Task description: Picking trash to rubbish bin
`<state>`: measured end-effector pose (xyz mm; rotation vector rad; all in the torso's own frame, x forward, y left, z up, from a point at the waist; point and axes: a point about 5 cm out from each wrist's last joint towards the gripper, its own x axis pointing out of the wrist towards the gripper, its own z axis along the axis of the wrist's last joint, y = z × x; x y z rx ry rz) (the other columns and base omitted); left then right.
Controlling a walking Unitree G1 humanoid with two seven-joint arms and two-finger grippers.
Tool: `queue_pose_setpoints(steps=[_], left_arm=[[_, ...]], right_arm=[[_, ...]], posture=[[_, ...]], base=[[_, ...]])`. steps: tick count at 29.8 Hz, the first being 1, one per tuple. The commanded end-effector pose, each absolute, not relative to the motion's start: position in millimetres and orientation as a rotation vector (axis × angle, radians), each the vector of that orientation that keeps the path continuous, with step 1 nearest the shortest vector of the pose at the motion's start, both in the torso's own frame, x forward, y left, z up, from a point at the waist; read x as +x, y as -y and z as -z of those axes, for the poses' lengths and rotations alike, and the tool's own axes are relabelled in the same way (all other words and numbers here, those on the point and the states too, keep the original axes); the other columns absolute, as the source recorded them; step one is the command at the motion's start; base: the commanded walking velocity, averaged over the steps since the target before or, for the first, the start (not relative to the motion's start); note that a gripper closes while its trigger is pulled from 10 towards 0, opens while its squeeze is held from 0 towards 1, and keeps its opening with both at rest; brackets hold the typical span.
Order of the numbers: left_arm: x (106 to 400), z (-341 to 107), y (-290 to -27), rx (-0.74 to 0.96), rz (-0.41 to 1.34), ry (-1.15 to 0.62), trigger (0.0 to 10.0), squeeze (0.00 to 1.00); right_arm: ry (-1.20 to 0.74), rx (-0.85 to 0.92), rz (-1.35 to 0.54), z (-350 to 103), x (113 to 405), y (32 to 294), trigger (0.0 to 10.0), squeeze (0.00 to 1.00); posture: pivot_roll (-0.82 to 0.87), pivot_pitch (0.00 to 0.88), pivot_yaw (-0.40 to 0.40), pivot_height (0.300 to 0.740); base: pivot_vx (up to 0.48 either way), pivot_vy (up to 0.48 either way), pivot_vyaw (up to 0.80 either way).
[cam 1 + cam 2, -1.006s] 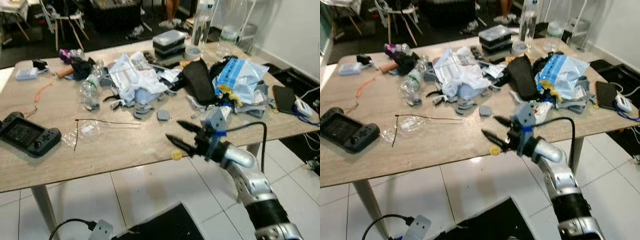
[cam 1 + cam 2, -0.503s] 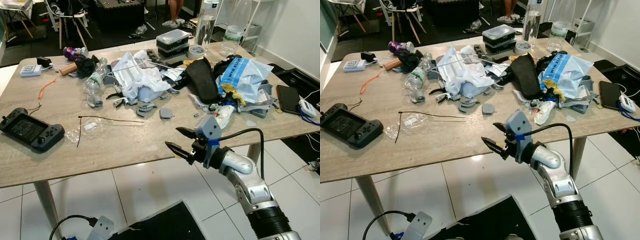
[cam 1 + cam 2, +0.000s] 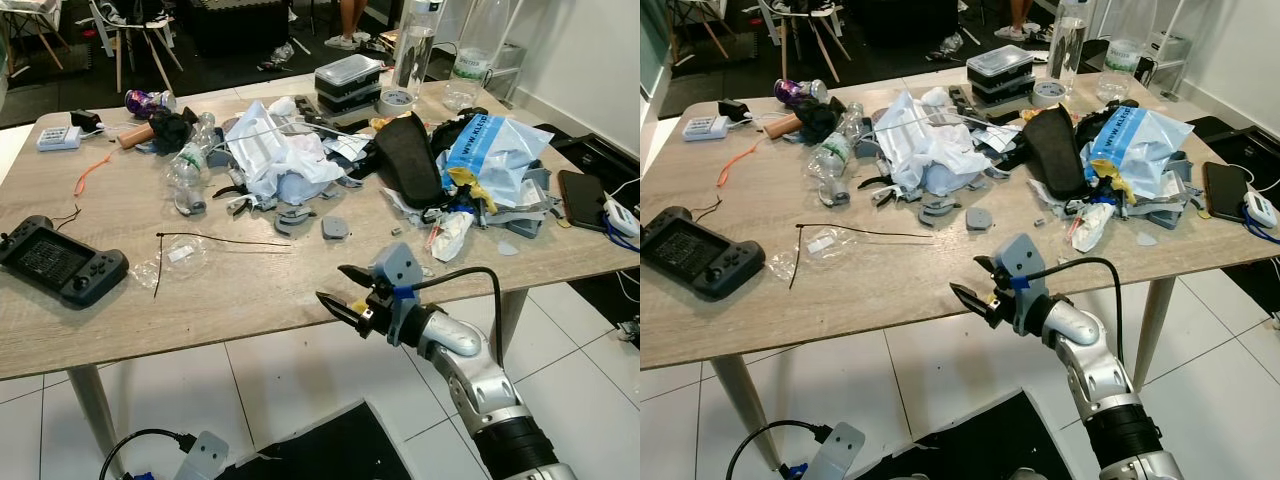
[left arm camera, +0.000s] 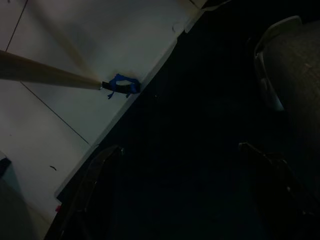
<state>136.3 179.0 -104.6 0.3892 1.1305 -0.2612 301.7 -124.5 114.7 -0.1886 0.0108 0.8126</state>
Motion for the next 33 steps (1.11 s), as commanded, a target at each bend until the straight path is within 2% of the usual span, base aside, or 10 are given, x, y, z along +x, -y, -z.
queue_pose_setpoints(steps=[1,29,30,31,32,33], left_arm=[[120,111,-174,0.382,0.311,-1.188,10.0,0.00],[118,111,-174,0.389,0.321,-1.189,10.0,0.00],[118,111,-174,0.389,0.321,-1.189,10.0,0.00],[118,111,-174,0.389,0.322,-1.188,10.0,0.00],[118,111,-174,0.389,0.322,-1.188,10.0,0.00],[118,111,-174,0.389,0.322,-1.187,10.0,0.00]], right_arm=[[-0.033,-0.201,-0.809,-107,299,125,10.0,0.00],[-0.123,-0.215,-0.724,-78,293,135,10.0,0.00],[-0.133,-0.221,-0.711,-76,293,136,7.4,0.00],[-0.138,-0.225,-0.701,-74,293,137,1.7,0.00],[-0.144,-0.225,-0.694,-73,293,138,0.0,0.00],[-0.149,-0.226,-0.690,-72,293,139,0.0,0.00]], posture=[[0.00,0.091,0.017,0.740],[-0.01,0.097,0.013,0.740],[-0.01,0.097,0.013,0.740],[-0.01,0.097,0.013,0.740],[-0.01,0.097,0.013,0.740],[-0.01,0.097,0.013,0.740]], base=[[0.000,0.000,0.00],[0.000,0.000,0.00],[0.000,0.000,0.00],[0.000,0.000,0.00],[0.000,0.000,0.00],[0.000,0.000,0.00]])
